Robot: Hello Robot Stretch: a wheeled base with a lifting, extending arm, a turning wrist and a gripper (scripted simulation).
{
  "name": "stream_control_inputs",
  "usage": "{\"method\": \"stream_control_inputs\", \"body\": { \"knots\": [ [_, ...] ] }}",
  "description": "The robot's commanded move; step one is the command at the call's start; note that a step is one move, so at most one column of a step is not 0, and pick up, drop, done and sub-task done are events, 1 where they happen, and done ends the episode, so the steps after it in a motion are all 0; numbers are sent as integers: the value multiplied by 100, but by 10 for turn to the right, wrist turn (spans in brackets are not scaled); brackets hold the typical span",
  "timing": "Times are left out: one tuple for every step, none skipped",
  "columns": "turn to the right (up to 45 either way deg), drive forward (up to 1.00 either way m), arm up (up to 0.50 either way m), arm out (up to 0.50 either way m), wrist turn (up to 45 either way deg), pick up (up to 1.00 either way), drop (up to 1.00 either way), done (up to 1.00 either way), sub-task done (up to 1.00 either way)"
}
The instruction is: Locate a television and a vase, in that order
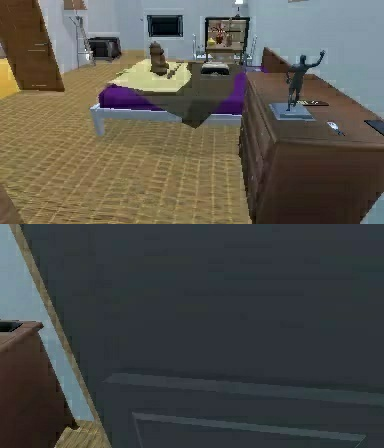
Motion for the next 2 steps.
{"method": "stream_control_inputs", "body": {
  "knots": [
    [-180,0,0,0,0,0,0,0,0],
    [0,70,0,0,0,0,0,0,0]
  ]
}}
